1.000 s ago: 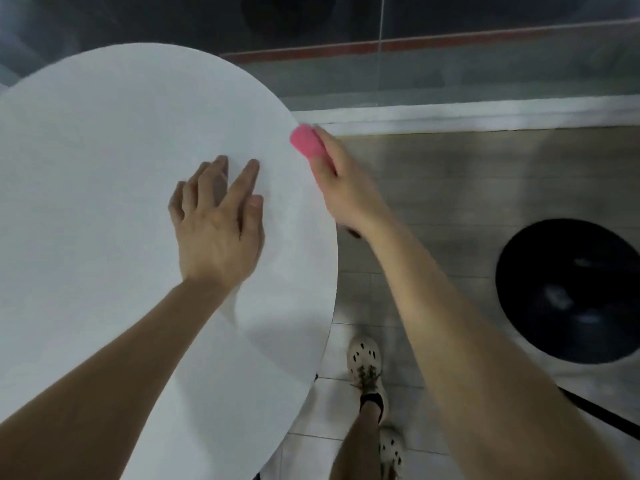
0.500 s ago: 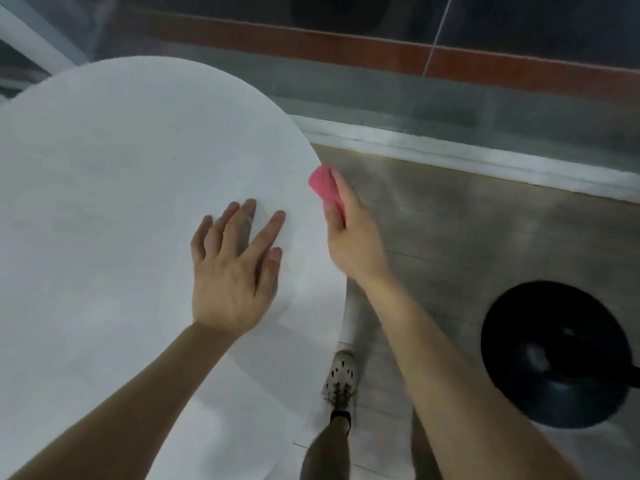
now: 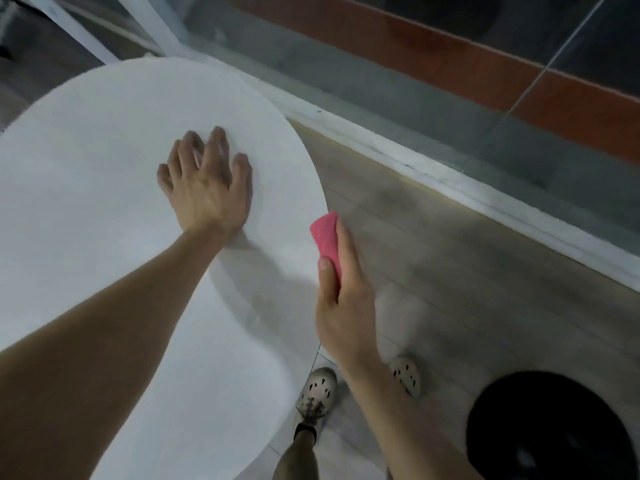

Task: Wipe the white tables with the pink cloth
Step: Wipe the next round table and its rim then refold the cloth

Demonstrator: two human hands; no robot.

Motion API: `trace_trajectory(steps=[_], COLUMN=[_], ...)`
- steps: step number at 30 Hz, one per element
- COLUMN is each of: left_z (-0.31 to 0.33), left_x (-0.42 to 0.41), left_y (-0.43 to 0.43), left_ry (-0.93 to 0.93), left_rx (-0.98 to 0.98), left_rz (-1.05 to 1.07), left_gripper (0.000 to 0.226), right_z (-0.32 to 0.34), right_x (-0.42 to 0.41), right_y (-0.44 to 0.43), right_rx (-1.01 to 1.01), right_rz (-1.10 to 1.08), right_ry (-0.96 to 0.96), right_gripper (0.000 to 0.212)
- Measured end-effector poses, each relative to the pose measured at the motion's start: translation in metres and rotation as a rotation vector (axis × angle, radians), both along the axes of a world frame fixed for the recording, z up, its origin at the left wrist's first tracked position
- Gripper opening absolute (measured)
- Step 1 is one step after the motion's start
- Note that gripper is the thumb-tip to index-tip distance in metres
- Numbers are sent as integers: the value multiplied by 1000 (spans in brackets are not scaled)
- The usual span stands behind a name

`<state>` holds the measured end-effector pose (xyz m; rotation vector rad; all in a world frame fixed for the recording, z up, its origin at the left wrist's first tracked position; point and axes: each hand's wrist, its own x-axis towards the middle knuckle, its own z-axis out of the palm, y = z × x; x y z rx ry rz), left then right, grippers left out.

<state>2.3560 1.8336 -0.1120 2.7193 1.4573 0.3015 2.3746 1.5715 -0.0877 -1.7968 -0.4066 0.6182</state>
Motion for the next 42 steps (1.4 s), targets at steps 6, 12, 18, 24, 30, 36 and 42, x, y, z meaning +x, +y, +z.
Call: trace_trajectory(steps=[6,12,18,24,30,36,42], left_z=[-10,-4,-2,-4,12,32,5], left_x=[0,1,1,-2,6,30,51], left_y=[5,4,-2,-4,-9,80,120], left_ry=[1,-11,27,58,79,-186,-62], left_rx=[12,8,-34,-50,-57,-42,62], left_rz=[29,34,33,61,85,305,588], left_gripper=[61,60,64,66,61,47,47], right_z=[-4,-10,-3,2,0,0,-5], right_x=[66,181,144,173,230,227,226], right_y=[34,169,113,141,298,268,226], right_rx=[-12,-65,-64,-107,-163,-61,9], right_rz=[129,454,412,643,921,930,1015], right_ry=[13,-97,-155,-195,-242,-250,-157], right_gripper=[54,54,54,56,56,58,61])
